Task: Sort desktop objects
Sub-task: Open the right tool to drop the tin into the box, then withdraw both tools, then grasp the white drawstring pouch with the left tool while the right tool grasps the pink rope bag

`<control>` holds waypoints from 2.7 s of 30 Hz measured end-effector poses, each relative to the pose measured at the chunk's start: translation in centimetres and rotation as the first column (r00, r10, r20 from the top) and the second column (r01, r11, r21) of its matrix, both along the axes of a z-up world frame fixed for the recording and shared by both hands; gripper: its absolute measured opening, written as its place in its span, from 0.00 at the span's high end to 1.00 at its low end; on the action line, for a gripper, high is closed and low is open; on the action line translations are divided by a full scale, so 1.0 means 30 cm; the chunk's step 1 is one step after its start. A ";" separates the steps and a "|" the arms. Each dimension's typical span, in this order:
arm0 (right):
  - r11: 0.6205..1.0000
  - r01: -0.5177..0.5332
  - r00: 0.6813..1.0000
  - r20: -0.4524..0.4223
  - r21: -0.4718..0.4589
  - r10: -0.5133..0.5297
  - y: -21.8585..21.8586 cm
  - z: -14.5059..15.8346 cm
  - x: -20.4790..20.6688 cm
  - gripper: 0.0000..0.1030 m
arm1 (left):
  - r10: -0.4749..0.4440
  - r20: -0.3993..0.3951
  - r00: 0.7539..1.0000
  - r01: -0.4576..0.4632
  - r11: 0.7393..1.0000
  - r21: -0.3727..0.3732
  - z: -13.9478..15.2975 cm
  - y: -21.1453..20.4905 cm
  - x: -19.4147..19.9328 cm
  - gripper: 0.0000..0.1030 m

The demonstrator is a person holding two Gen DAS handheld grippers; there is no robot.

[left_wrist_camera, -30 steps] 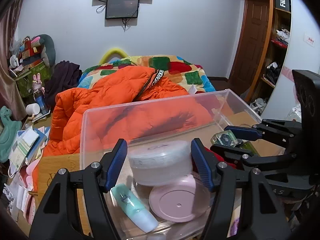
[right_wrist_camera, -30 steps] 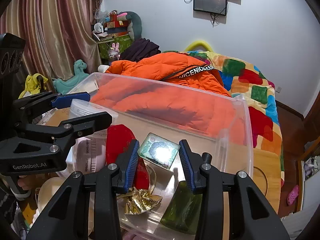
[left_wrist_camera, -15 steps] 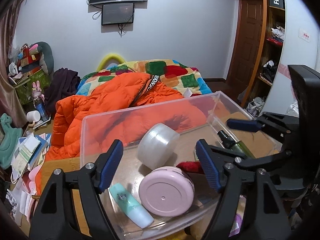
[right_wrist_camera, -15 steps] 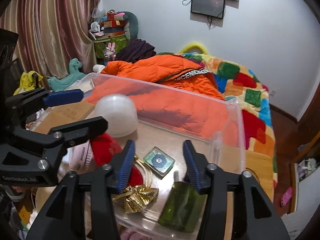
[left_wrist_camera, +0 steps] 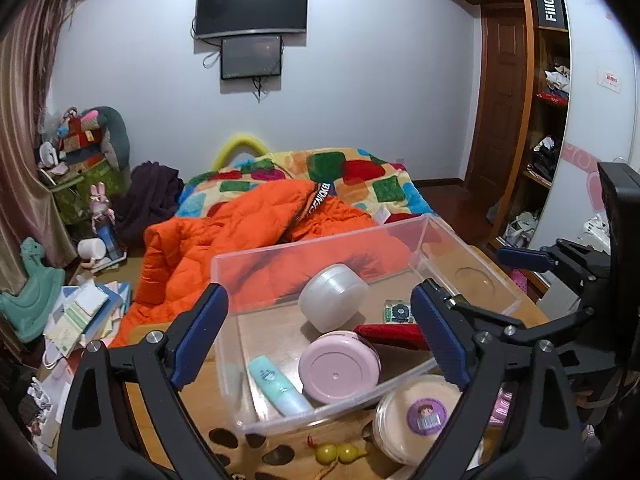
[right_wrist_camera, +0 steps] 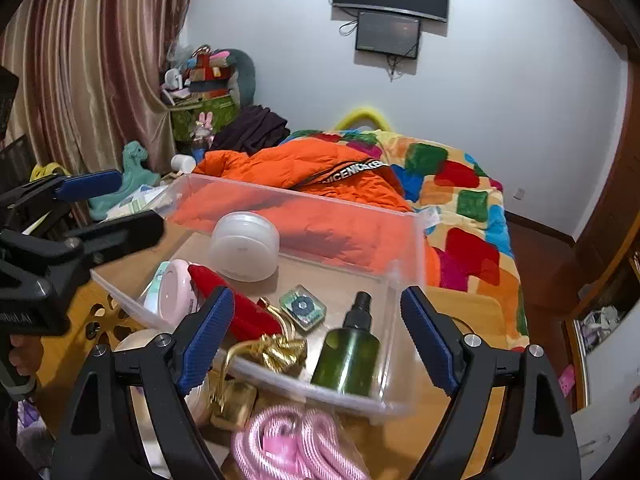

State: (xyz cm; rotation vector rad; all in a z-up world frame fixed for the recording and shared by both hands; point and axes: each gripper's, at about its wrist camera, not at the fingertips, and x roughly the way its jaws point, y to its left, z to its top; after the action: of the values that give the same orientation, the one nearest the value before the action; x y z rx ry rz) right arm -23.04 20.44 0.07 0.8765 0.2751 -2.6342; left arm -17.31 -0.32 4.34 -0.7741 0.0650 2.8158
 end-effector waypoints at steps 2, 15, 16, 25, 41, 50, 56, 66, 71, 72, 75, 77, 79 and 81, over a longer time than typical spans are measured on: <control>0.998 0.062 0.997 -0.040 0.031 -0.060 0.021 0.008 0.031 0.19 | 0.015 -0.012 1.000 -0.015 1.000 -0.007 0.013 -0.006 0.024 0.08; 0.981 0.193 0.979 -0.062 0.004 -0.193 0.186 0.013 0.187 0.16 | 0.094 -0.009 0.995 -0.094 0.995 0.012 -0.009 -0.068 0.175 0.04; 0.980 0.198 0.979 -0.058 0.004 -0.198 0.187 0.006 0.195 0.16 | 0.096 -0.001 0.995 -0.096 0.995 0.015 -0.018 -0.070 0.187 0.04; 0.969 0.236 0.971 -0.023 -0.067 -0.238 0.227 -0.066 0.290 0.07 | 0.137 0.082 0.987 -0.139 0.990 0.017 -0.128 -0.090 0.277 0.04; 0.972 0.209 0.977 0.056 -0.106 -0.204 0.245 -0.180 0.342 0.06 | 0.061 0.171 0.983 -0.075 0.994 0.076 -0.247 0.054 0.447 0.04; 0.980 0.173 0.981 0.100 -0.094 -0.164 0.237 -0.233 0.306 0.06 | 0.019 0.245 0.969 -0.047 0.993 0.107 -0.315 0.123 0.411 0.04; 0.994 0.072 0.991 0.117 -0.084 -0.062 0.187 -0.246 0.262 0.06 | 0.007 0.271 0.963 -0.032 0.996 0.089 -0.338 0.162 0.380 0.03; 0.992 -0.115 0.971 0.216 0.043 0.104 0.118 -0.285 0.168 0.06 | 0.015 0.281 0.960 -0.022 1.000 0.022 -0.365 0.234 0.346 0.02; 0.975 -0.190 0.959 0.236 0.114 0.159 0.087 -0.293 0.137 0.06 | 0.034 0.256 0.966 -0.034 0.999 -0.004 -0.376 0.251 0.337 0.02; 0.973 -0.203 0.956 0.239 0.113 0.171 0.085 -0.294 0.131 0.06 | 0.037 0.251 0.967 -0.036 0.999 -0.007 -0.377 0.253 0.337 0.02; 0.970 -0.227 0.946 0.258 0.084 0.198 0.088 -0.300 0.119 0.07 | 0.041 0.240 0.970 -0.040 0.999 -0.010 -0.377 0.251 0.343 0.05; 0.970 -0.239 0.935 0.281 0.053 0.216 0.097 -0.303 0.108 0.13 | 0.043 0.234 0.971 -0.042 0.999 -0.007 -0.373 0.238 0.345 0.14; 0.966 -0.255 0.930 0.281 0.035 0.236 0.109 -0.299 0.113 0.21 | 0.035 0.232 0.972 -0.037 0.999 0.006 -0.368 0.229 0.349 0.21; 0.961 -0.274 0.927 0.277 0.034 0.255 0.114 -0.297 0.127 0.28 | 0.019 0.234 0.972 -0.024 0.999 0.021 -0.362 0.220 0.353 0.26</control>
State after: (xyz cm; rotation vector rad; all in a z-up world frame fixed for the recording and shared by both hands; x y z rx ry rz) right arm -19.23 23.86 -8.84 1.1238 0.3888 -2.2377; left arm -6.71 6.28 -6.53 -1.1005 -0.0154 2.7177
